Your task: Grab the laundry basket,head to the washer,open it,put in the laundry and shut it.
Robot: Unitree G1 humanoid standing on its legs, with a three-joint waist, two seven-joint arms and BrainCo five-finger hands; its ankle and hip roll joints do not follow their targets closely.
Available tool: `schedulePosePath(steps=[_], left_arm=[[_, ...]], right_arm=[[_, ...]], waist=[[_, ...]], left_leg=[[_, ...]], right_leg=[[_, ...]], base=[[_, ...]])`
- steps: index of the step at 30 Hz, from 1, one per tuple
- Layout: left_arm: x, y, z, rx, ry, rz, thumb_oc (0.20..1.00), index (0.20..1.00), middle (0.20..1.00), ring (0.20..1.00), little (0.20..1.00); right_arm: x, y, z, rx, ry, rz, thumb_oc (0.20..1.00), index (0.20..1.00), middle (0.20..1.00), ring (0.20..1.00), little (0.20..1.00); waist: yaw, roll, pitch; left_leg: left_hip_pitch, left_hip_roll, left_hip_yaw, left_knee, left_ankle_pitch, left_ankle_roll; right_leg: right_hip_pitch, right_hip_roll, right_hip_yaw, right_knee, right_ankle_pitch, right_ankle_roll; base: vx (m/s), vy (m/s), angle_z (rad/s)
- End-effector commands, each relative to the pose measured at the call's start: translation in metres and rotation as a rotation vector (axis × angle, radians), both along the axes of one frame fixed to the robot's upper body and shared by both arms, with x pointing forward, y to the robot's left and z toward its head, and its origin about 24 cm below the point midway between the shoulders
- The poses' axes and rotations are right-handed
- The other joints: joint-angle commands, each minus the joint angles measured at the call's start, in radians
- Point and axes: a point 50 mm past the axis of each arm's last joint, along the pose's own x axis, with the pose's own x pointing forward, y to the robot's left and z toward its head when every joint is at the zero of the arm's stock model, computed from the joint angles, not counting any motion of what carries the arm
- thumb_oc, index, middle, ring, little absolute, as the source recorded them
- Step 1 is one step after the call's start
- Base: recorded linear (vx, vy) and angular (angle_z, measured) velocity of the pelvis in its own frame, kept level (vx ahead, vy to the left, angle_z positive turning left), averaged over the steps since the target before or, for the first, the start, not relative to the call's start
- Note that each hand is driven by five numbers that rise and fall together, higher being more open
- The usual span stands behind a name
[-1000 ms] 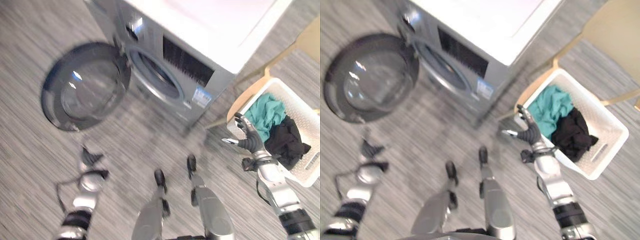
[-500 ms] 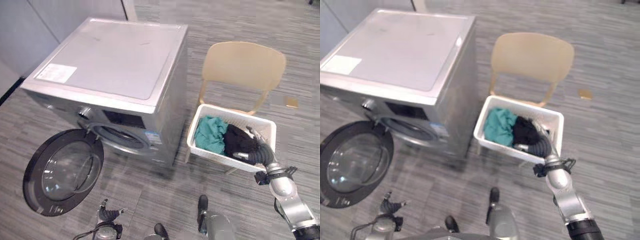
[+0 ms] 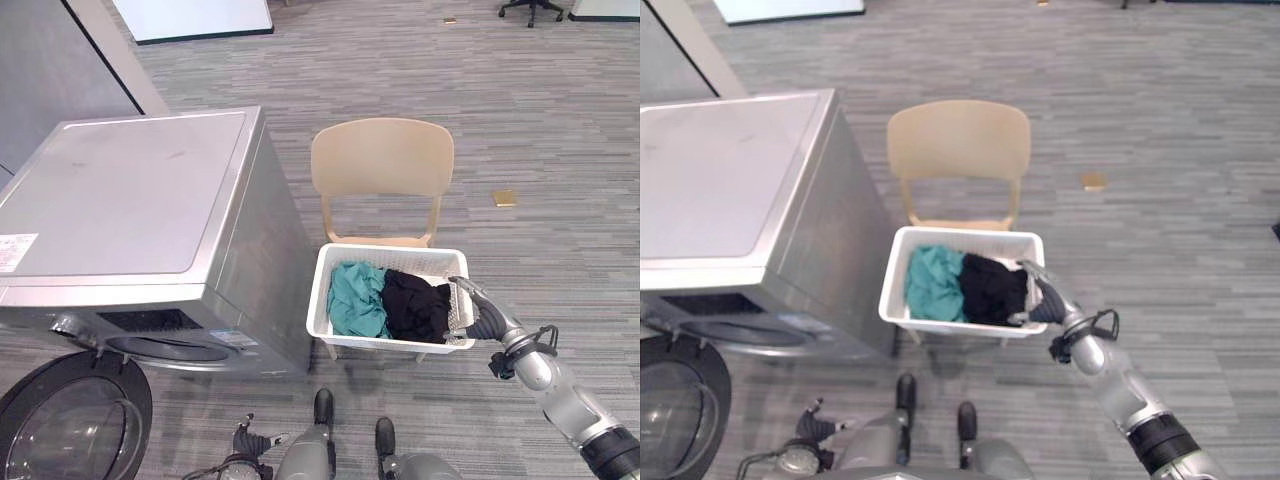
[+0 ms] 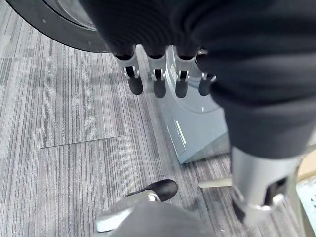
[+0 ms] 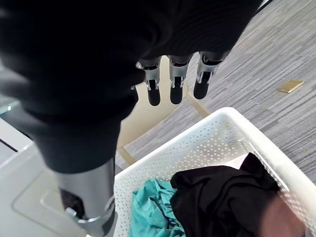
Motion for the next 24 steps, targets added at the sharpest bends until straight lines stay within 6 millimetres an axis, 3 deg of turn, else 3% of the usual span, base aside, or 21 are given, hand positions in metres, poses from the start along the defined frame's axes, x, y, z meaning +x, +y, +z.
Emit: schedulePosePath(steps=[1,7,14,18,19,24], left_arm=[[0.001,0.018,0.004,0.058,0.002,-0.017,1.000,1.000,1.000,1.000,1.000],[0.001,0.027,0.006,0.084,0.003,-0.028,1.000,1.000,1.000,1.000,1.000],[0.022,0.038,0.017,0.138,-0.066,-0.058,1.000,1.000,1.000,1.000,1.000],[0.022,0.038,0.017,0.138,-0.066,-0.058,1.000,1.000,1.000,1.000,1.000],[0.051,0.038,0.031,0.159,-0.165,-0.088,1.000,1.000,1.000,1.000,1.000],[0.081,0.035,0.044,0.206,-0.241,-0.155,1.000,1.000,1.000,1.000,1.000]], right_arm=[[0.014,0.002,0.028,-0.054,-0.112,0.058,1.000,1.000,1.000,1.000,1.000],[0.022,0.003,0.024,-0.124,-0.092,0.073,1.000,1.000,1.000,1.000,1.000],[0.051,0.013,0.029,-0.204,-0.131,0.063,1.000,1.000,1.000,1.000,1.000],[0.051,0.013,0.029,-0.204,-0.131,0.063,1.000,1.000,1.000,1.000,1.000],[0.076,0.023,0.033,-0.298,-0.144,0.059,1.000,1.000,1.000,1.000,1.000],[0.098,0.050,0.032,-0.333,-0.130,0.077,1.000,1.000,1.000,1.000,1.000]], waist=[[0.032,-0.008,0.011],[0.050,-0.010,0.003],[0.085,-0.025,0.043],[0.085,-0.025,0.042],[0.125,-0.036,0.099],[0.163,-0.035,0.157]], left_leg=[[0.085,-0.004,0.032,0.017,-0.048,0.018],[0.134,-0.021,0.049,-0.035,-0.055,0.039],[0.076,-0.035,0.049,-0.045,-0.055,0.053],[0.075,-0.035,0.049,-0.044,-0.055,0.053],[0.000,-0.046,0.034,-0.045,-0.035,0.055],[-0.081,-0.058,0.005,-0.048,0.000,0.053]], right_leg=[[0.004,-0.070,0.006,0.142,-0.145,0.127],[0.008,-0.097,-0.001,0.141,-0.146,0.145],[-0.070,-0.120,-0.016,0.148,-0.117,0.165],[-0.071,-0.120,-0.016,0.149,-0.117,0.165],[-0.140,-0.128,-0.037,0.148,-0.091,0.168],[-0.215,-0.134,-0.062,0.163,-0.076,0.168]], base=[[0.13,0.119,-0.10],[0.07,0.118,0.00],[-0.06,0.055,0.08],[-0.05,0.012,0.04],[-0.21,0.044,-0.06],[-0.11,0.021,0.15]])
